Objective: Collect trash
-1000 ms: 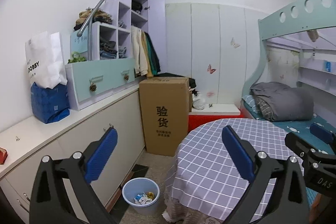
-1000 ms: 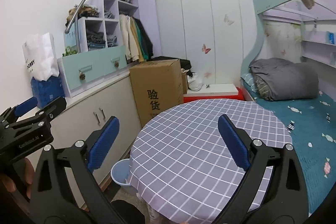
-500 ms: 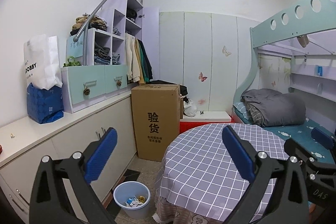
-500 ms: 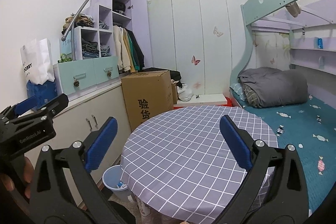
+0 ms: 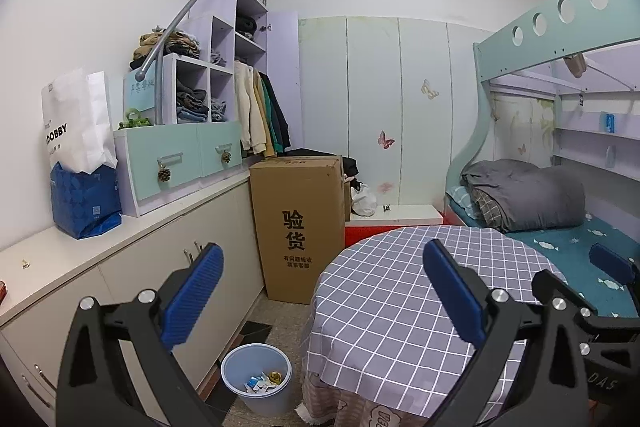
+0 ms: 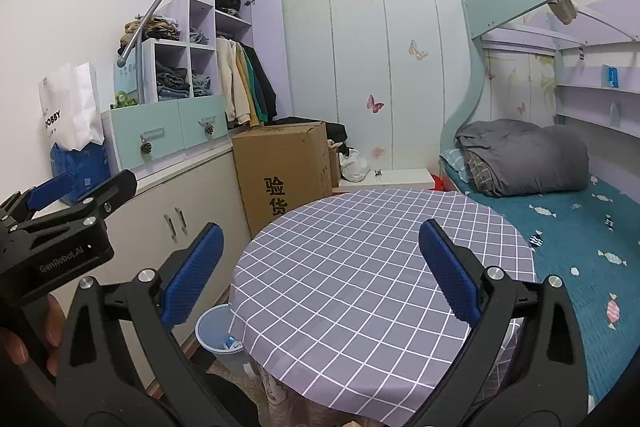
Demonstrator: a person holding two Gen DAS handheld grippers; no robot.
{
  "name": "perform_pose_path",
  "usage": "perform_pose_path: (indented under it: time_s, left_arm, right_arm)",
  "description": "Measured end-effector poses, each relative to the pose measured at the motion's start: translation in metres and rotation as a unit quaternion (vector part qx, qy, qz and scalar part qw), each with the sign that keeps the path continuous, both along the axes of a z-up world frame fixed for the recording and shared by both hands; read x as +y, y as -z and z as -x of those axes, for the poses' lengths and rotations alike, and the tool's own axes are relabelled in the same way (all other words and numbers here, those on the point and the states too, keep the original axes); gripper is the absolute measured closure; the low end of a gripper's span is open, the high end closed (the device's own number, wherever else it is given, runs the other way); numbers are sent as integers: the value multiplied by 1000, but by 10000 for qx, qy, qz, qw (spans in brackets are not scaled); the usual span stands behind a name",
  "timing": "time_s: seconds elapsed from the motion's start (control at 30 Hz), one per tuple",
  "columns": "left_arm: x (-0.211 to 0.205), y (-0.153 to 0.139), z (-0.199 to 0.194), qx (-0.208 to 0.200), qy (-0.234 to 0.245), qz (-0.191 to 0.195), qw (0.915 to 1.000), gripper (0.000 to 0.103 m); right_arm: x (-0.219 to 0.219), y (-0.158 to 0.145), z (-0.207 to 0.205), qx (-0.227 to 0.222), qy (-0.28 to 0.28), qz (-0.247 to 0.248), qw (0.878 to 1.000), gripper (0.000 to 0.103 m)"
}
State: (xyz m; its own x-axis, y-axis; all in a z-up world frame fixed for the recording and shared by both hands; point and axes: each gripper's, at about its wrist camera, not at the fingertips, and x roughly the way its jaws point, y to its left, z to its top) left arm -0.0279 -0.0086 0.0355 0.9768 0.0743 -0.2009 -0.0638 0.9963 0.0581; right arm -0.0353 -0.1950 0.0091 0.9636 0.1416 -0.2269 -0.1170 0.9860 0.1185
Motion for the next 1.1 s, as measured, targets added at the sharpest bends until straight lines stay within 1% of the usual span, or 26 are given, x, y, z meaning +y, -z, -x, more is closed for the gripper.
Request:
perform_pose_path:
  time_s: [0.3,1.1]
  left_arm:
    - [-5,4,-6,80,23,-77,9999,5]
    - [-10,10,-9,172,96,-78,9998,5]
  right_arm:
    - [-7,3,-3,63,7,-63,10000,7]
    - [-8,7,-3,162,-12,-94,9998,7]
